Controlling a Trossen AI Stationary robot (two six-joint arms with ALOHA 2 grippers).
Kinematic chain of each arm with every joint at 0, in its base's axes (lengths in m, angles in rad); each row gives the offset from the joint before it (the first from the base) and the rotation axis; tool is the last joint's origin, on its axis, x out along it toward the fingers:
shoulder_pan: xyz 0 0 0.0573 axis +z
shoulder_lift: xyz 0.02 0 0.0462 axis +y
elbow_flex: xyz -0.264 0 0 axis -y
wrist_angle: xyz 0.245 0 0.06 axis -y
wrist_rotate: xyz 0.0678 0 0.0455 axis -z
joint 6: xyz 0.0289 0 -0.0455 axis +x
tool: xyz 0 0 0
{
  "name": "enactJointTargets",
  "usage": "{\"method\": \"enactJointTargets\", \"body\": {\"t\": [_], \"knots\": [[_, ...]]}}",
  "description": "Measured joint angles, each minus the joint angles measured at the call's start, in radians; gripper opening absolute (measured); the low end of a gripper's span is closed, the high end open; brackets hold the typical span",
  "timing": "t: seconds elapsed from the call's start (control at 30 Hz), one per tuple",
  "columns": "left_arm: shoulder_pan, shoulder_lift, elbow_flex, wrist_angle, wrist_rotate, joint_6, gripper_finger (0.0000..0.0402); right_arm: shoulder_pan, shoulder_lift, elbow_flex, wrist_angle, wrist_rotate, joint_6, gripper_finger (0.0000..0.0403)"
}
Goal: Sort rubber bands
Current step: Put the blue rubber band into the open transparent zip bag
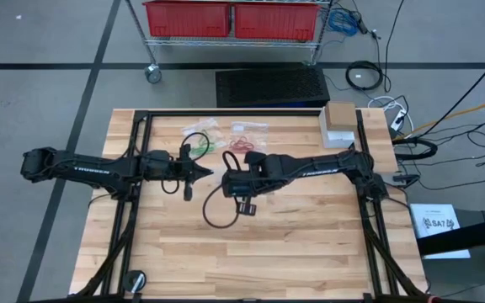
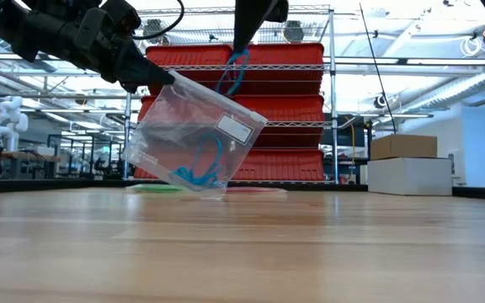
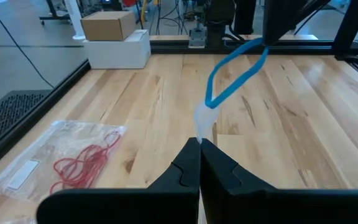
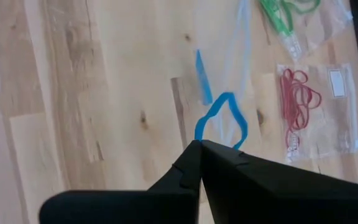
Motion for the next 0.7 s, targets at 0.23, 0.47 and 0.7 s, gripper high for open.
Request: {"method": "enactJointTargets", "body": {"t": [0.23, 0.47, 0.7], "knots": [[0.0, 0.0, 0.0, 0.0, 0.0, 0.0, 0.0002, -0.007, 0.0, 0.0, 0.001, -0.002, -0.001, 0.0], [0.0, 0.0, 0.0, 0.003, 0.0, 0.0, 0.0002, -0.013, 0.0, 0.0, 0.02, -0.049, -0.001, 0.0], [-0.002, 0.0, 0.0, 0.003, 0.0, 0.0, 0.0002, -0.03, 0.0, 0.0, 0.061, -0.076, -0.015, 0.0]]}}
